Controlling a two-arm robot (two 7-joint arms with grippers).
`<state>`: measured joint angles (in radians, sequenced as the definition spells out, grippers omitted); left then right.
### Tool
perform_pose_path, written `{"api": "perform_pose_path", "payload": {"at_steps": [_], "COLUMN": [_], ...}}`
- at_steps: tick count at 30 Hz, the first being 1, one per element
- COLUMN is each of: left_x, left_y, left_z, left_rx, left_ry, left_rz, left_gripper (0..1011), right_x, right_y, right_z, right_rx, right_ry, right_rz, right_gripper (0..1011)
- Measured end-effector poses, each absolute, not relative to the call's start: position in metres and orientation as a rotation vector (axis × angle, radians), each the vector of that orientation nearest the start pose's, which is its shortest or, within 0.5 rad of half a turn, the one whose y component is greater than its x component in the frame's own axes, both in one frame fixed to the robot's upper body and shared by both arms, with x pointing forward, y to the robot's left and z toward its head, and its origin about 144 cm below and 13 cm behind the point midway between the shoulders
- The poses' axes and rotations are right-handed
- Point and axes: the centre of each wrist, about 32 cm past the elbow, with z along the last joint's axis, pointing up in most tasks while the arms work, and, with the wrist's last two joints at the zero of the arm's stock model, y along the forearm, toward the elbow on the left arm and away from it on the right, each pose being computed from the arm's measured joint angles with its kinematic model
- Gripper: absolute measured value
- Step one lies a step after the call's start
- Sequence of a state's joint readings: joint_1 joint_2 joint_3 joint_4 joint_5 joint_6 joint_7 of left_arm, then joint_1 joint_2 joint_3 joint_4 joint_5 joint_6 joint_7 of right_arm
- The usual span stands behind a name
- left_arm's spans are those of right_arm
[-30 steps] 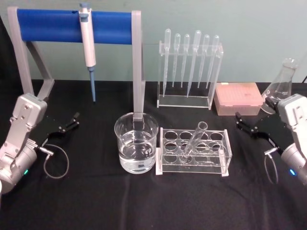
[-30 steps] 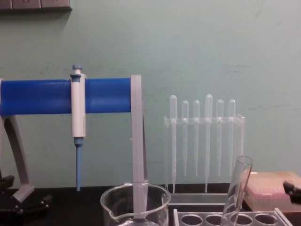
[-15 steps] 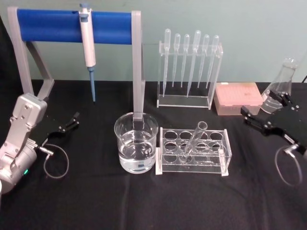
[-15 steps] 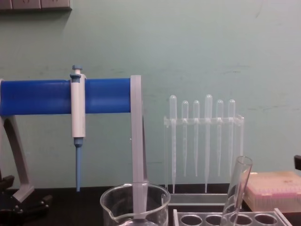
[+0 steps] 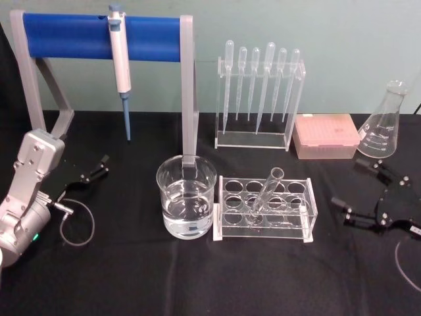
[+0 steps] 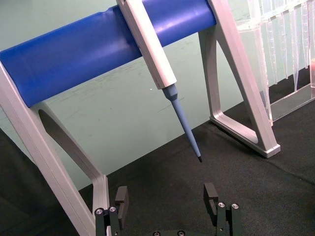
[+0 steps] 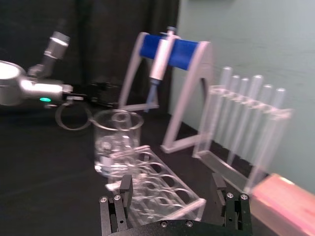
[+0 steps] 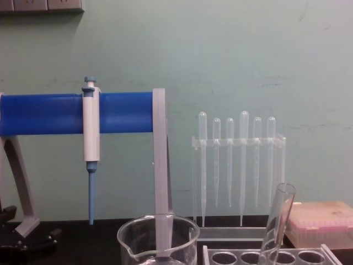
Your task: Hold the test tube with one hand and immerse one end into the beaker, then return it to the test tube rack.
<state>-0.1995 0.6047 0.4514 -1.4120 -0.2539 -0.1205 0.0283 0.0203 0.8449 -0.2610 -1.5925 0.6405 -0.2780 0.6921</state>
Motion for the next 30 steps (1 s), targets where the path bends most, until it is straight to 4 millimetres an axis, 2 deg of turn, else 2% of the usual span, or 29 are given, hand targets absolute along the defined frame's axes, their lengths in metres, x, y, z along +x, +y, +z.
{"api": "perform_pose_path", "payload": {"at_steps": [5,10,17,30], "left_x": [0.489,0.489,0.489,0.489], "left_y": [0.31,0.31,0.31,0.31], "left_z": [1.14,1.14,1.14,1.14], "left_rx": [0.304,0.305,0.305,0.305], "left_ry": [-0.285,-0.285,-0.285,-0.285], "left_rz": [1.248,1.248,1.248,1.248], "left_gripper": [1000,1000,1000,1000], "right_x": [0.46,0.472,0.489,0.507], "right_y": [-0.386,-0.372,-0.353,-0.331], "right_z": [1.189,1.184,1.178,1.174], "right_rx": [-0.078,-0.054,-0.039,-0.038], "right_ry": [-0.13,-0.061,-0.055,-0.07], "right_rz": [-0.571,-0.495,-0.421,-0.384], "right_gripper": [1002,1002,1002,1002]}}
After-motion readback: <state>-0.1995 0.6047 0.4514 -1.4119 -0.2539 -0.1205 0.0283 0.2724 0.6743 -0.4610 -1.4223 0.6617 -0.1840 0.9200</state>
